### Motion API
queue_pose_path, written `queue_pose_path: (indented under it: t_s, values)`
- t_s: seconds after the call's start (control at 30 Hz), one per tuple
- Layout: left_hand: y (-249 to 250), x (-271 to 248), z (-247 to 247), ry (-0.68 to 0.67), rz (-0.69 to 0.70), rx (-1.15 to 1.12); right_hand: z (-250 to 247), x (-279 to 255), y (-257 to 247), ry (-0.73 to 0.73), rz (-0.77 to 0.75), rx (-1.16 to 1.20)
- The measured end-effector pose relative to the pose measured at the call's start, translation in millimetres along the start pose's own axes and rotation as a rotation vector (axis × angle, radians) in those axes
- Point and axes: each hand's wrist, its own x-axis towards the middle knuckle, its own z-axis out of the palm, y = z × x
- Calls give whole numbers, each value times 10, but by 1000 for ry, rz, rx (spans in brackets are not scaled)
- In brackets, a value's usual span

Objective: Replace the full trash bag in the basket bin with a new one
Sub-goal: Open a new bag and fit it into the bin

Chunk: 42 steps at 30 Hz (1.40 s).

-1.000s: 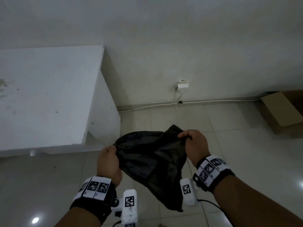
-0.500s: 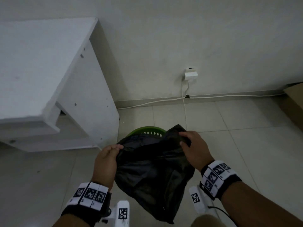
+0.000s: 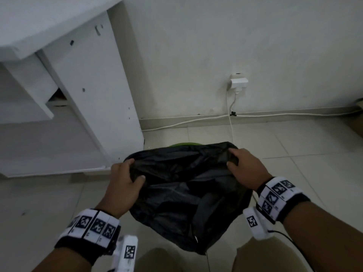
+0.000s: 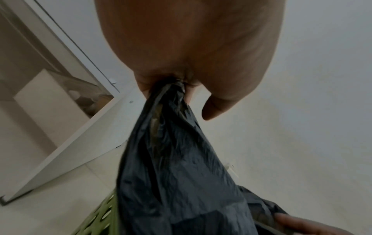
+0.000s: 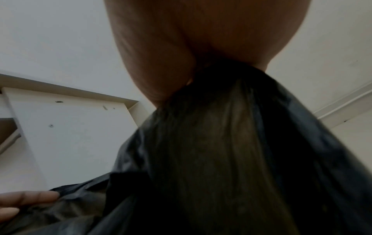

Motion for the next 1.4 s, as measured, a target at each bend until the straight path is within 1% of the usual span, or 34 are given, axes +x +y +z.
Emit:
queue_pose_path:
  t_s: [0.1,0.17,0.23,0.3,0.43,0.6,0.7,0.8,0.87,0.97,1.03,1.07,1.13,1.23,1.33,1.4]
  values:
    - [107,271,-20,-4,20,-58,-9,276,-33,54,78,-35]
    - [134,469,5,-3,-15,-50,-20,465,4,71,135,-36]
    - [152,647,51,-45,-59,-3,-35,648,22,50,197,-26]
    - [162,817,131,-117,-121,43,-25,813,24,-34,255,-39]
    - [81,1155,297,-231,-308,149,30,1021,16,-227,370,-82]
    - [-9,1333,367,-419,-360,221,76,1166,81,-362,454,-176]
    - [-53,1355,357,-496,-410,286,124,1144,124,-402,499,-151]
    - [-128,1266,342,-547,-451,254,178,1059,183,-482,516,-119]
    - [-176,1159,327,-548,-436,199,181,966,222,-501,512,-110]
    - [-305,941,306,-503,-397,92,176,742,265,-524,472,-61]
    - [-414,725,281,-420,-347,-62,195,566,341,-538,431,-25]
    - [-483,607,277,-380,-340,-140,208,473,394,-518,412,4]
    - [-589,366,296,-314,-383,-248,225,252,491,-431,394,94]
    - [-617,14,341,-240,-468,-305,270,-102,544,-343,378,192]
    - [-516,-266,374,-281,-539,-404,363,-364,520,-329,410,283]
    - [-436,-392,403,-281,-591,-561,452,-474,526,-289,454,368]
